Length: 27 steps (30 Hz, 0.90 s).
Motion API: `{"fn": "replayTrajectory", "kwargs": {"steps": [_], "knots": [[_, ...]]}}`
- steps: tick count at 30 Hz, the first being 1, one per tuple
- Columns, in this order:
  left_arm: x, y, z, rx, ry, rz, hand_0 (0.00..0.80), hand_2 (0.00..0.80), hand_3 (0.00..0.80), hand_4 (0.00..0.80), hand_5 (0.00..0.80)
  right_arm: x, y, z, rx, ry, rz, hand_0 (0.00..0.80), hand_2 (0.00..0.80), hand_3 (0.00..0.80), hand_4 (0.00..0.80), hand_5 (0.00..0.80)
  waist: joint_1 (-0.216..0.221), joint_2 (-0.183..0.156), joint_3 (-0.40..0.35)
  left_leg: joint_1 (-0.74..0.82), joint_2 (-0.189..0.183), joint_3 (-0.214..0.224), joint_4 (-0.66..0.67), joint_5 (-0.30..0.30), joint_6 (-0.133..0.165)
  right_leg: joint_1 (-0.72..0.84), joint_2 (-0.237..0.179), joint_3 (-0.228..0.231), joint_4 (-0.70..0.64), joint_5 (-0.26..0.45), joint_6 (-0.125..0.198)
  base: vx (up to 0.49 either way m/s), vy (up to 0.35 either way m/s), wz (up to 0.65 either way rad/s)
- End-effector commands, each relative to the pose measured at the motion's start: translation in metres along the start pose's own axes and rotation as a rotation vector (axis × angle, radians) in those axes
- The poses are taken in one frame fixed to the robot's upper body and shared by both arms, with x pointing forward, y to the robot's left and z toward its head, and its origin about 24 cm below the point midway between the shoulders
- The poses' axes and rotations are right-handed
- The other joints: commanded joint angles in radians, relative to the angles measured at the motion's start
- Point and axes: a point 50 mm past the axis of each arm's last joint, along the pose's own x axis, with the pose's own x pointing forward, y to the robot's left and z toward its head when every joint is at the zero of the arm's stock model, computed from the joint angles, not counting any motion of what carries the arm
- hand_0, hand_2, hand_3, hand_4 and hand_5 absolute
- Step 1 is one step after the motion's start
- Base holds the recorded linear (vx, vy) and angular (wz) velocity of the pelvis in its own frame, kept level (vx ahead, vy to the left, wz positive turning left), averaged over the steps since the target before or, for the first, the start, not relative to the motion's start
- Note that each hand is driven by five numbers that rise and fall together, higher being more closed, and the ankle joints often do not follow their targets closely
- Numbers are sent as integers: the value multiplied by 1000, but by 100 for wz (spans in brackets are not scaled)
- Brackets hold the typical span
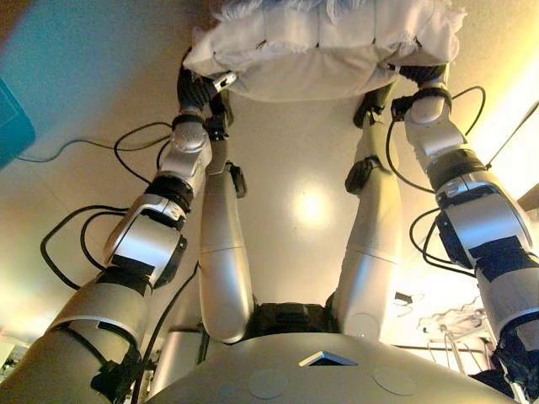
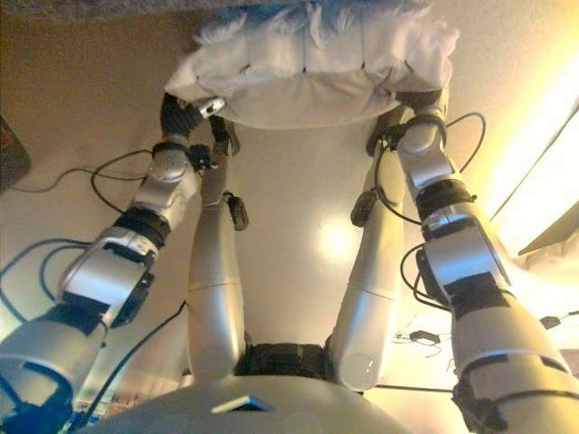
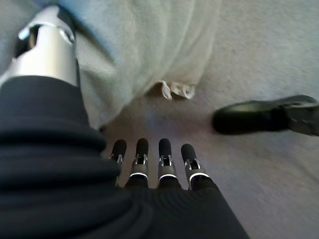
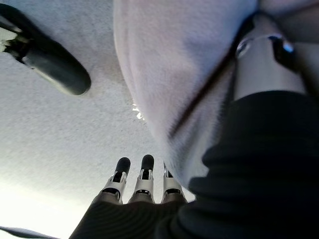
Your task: Pick up the cushion and take it to the sofa
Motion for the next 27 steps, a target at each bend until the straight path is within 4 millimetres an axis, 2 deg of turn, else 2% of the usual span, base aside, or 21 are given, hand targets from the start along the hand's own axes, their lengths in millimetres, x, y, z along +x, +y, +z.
{"fn": "replayTrajectory", "kwargs": {"steps": [1, 3, 4, 5, 6, 7, 8, 9, 10, 11, 12, 14, 17, 19, 22, 27], "knots": [[5, -2, 20, -115, -61, -90, 0, 0, 0, 0, 0, 1, 2, 25, 7, -141, 68, 0, 0, 0, 0, 0, 24, 3, 11, -109, 14, -53, 103, -64, 20, -35, -21, 78, 14, -23, 59, -33, -34, 9], [7, -11, 33, -183, -89, -204, 0, 0, 0, 0, 0, 2, 6, 45, 35, -213, 124, 0, 0, 0, 0, 0, 25, 3, 11, -141, 14, -58, 115, -66, 19, -62, -20, 83, 24, -25, 60, -32, -32, 4], [-17, -8, 91, -257, -736, -349, 0, 0, 0, 0, 0, 2, 8, 52, 50, -236, 156, 0, 0, 0, 0, 0, 26, 3, 11, -150, 15, -59, 117, -69, 18, -69, -22, 83, 27, -27, 61, -55, -23, 3], [-17, -19, 109, -273, -768, -412, 0, 0, 0, 0, 0, 2, 10, 63, 73, -276, 199, 0, 0, 0, 0, 0, 27, 0, 11, -170, 18, -59, 116, -61, 17, -85, -22, 82, 28, -21, 59, -31, -23, 2], [9, -40, 73, -306, -118, -345, 82, 82, 82, 82, 82, 1, 14, 71, 92, -300, 242, 0, 0, 0, 0, 0, 31, -1, 11, -172, 21, -60, 120, -73, 15, -89, -26, 84, 41, -35, 60, -41, -44, 1], [8, -47, 79, -331, -136, -385, 414, 414, 414, 414, 414, -1, 18, 82, 121, -328, 286, 0, 0, 0, 0, 0, 29, -3, 11, -180, 15, -65, 122, -71, 16, -94, -28, 81, 35, -30, 62, -10, -83, 4], [-13, -47, 123, -376, -654, -486, 549, 549, 549, 549, 549, -7, 25, 96, 149, -376, 348, 0, 0, 0, 0, 0, 26, -6, 11, -186, 6, -74, 125, -72, 14, -99, -26, 81, 30, -24, 68, -54, -91, 6], [-19, -59, 137, -398, -690, -542, 800, 800, 800, 800, 800, -13, 32, 109, 178, -432, 406, 433, 433, 433, 433, 433, 24, -12, 11, -204, 3, -80, 126, -67, 11, -114, -25, 80, 23, -13, 68, -27, -65, 8], [-21, -63, 138, -410, -691, -558, 800, 800, 800, 800, 800, -16, 34, 111, 191, -445, 432, 750, 750, 750, 750, 750, 24, -14, 11, -199, 4, -80, 130, -78, 10, -109, -25, 80, 28, -23, 68, -23, -13, 5], [-9, -87, 108, -483, -226, -557, 800, 800, 800, 800, 800, -25, 44, 122, 266, -480, 496, 800, 800, 800, 800, 800, 24, -15, 11, -196, 4, -79, 121, -75, 11, -107, -23, 78, 23, -25, 70, 0, 0, 0], [-13, -96, 105, -495, -242, -560, 800, 800, 800, 800, 800, -29, 57, 118, 306, -392, 547, 800, 800, 800, 800, 800, 20, -15, 11, -197, -1, -79, 117, -69, 9, -105, -19, 77, 17, -21, 74, -37, 3, 2], [-19, -95, 101, -543, -290, -602, 800, 800, 800, 800, 800, -36, 53, 110, 348, -452, 613, 800, 800, 800, 800, 800, 8, -26, 11, -194, -7, -85, 122, -73, 6, -102, -17, 76, 4, -7, 83, -20, -8, 1], [-31, -89, 78, -563, -283, -639, 800, 800, 800, 800, 800, -54, 41, 93, 371, -512, 666, 800, 800, 800, 800, 800, -4, -45, 11, -188, -6, -84, 131, -72, 8, -92, -18, 73, 0, 1, 92, 2, -46, 1], [-42, -87, 64, -562, -254, -647, 800, 800, 800, 800, 800, -66, 31, 94, 375, -602, 644, 800, 800, 800, 800, 800, -6, -53, 11, -170, -3, -85, 128, -66, 13, -71, -19, 71, -2, 3, 92, 0, -19, 1], [-50, -83, 52, -570, -249, -619, 800, 800, 800, 800, 800, -72, 23, 93, 378, -660, 612, 800, 800, 800, 800, 800, -4, -54, 11, -123, 0, -79, 114, -58, 13, -24, -18, 68, -11, 5, 91, -5, 3, -5], [-58, -73, 41, -558, -280, -516, 800, 800, 800, 800, 800, -81, 22, 81, 355, -686, 570, 800, 800, 800, 800, 800, 0, -52, 11, 8, 3, -51, 67, -42, 14, 101, -19, 47, -43, 8, 88, -3, 27, -5]]}}
